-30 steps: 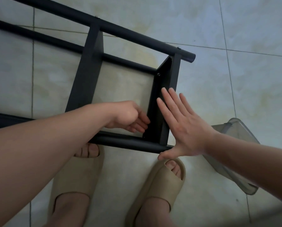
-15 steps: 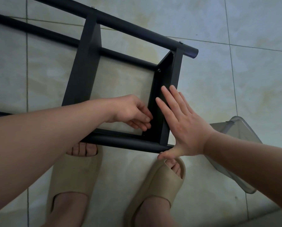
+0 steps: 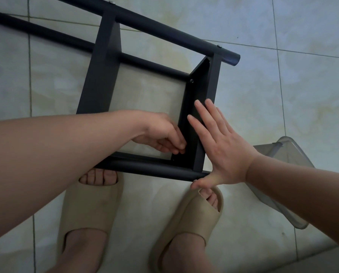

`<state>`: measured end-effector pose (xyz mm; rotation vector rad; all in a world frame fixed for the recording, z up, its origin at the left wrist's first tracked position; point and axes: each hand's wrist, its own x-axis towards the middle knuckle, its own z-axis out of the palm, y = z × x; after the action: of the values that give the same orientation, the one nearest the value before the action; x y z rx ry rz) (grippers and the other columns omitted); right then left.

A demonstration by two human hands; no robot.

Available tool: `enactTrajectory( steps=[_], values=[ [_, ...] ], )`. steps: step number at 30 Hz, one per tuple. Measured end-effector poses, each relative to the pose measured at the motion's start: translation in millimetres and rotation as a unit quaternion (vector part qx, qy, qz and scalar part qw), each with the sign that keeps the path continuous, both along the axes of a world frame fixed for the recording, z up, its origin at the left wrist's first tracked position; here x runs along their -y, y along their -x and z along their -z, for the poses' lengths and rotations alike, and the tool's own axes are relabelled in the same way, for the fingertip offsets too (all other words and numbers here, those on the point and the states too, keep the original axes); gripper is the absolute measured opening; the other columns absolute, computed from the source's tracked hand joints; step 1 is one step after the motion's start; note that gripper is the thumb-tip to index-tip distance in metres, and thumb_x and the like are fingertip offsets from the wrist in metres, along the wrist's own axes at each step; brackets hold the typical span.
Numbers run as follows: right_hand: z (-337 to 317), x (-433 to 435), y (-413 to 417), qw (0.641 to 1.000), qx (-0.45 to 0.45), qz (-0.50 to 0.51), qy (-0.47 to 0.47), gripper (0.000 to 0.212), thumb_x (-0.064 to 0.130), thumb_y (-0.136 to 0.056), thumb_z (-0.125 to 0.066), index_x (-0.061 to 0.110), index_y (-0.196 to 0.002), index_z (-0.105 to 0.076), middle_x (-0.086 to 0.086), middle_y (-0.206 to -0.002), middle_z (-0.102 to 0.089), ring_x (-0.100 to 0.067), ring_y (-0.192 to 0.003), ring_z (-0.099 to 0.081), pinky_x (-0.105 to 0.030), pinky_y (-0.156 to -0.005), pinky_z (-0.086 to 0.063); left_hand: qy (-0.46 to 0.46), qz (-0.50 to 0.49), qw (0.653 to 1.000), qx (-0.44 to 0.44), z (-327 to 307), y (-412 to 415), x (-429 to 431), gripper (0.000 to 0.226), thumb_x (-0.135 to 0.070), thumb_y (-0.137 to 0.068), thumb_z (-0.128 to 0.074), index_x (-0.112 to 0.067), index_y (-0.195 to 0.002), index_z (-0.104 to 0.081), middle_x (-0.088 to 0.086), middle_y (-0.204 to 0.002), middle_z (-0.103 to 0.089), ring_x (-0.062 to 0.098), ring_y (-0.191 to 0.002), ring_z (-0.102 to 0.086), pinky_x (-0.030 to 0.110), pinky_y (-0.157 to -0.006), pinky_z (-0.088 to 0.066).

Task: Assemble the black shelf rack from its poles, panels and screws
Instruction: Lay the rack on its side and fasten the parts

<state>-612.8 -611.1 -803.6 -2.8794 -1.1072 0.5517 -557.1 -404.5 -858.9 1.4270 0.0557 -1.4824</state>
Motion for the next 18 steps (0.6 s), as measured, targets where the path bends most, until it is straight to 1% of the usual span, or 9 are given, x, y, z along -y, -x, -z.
enactTrajectory(
  steps=[5,8,12,15,18],
  values=[
    [0,0,0,1.000,0.000,0.002,-0.008,0.140,0.096,-0.065,-0.047,-0.005,-0.157,-0.019,-0.029,-0.165,-0.004,-0.047,-0.154,0.003,-0.061,-0.124,-0.014,-0.005,0.092,0.996,-0.006,-3,2,12,0.010,-0.011,-0.088,-0.071,-0.020,-0.084,-0.072,-0.003,-0.085,-0.077,0.004,-0.062,-0.064,0.019,-0.058,-0.037],
    [-1,0,0,1.000,-0.002,0.004,-0.011,0.140,0.095,-0.064,-0.049,-0.006,-0.157,-0.021,-0.029,-0.165,-0.005,-0.048,-0.154,0.002,-0.061,-0.124,-0.014,-0.003,0.121,0.992,-0.018,-4,8,17,0.011,-0.012,-0.088,-0.071,-0.020,-0.082,-0.072,-0.005,-0.080,-0.076,0.003,-0.060,-0.061,0.018,-0.057,-0.036],
    [-1,0,0,1.000,-0.002,0.004,-0.011,0.139,0.095,-0.064,-0.049,-0.005,-0.157,-0.021,-0.028,-0.165,-0.004,-0.047,-0.154,0.002,-0.062,-0.123,-0.015,-0.007,0.117,0.993,-0.022,-5,11,19,0.012,-0.010,-0.087,-0.071,-0.019,-0.079,-0.073,-0.006,-0.075,-0.074,0.005,-0.061,-0.056,0.019,-0.055,-0.035],
    [-1,0,0,1.000,-0.004,0.004,-0.009,0.139,0.095,-0.064,-0.049,-0.005,-0.157,-0.021,-0.028,-0.166,-0.004,-0.047,-0.154,0.003,-0.062,-0.123,-0.015,-0.012,0.122,0.992,-0.027,-6,10,21,0.010,-0.011,-0.087,-0.070,-0.018,-0.081,-0.073,-0.005,-0.074,-0.073,0.006,-0.063,-0.056,0.020,-0.057,-0.037],
    [0,0,0,1.000,-0.004,0.003,-0.007,0.139,0.096,-0.064,-0.048,-0.004,-0.157,-0.021,-0.028,-0.166,-0.003,-0.047,-0.154,0.003,-0.062,-0.123,-0.015,-0.016,0.137,0.989,-0.044,-6,7,21,0.007,-0.014,-0.089,-0.068,-0.018,-0.087,-0.073,-0.004,-0.078,-0.074,0.007,-0.065,-0.057,0.020,-0.059,-0.038]
  ],
)
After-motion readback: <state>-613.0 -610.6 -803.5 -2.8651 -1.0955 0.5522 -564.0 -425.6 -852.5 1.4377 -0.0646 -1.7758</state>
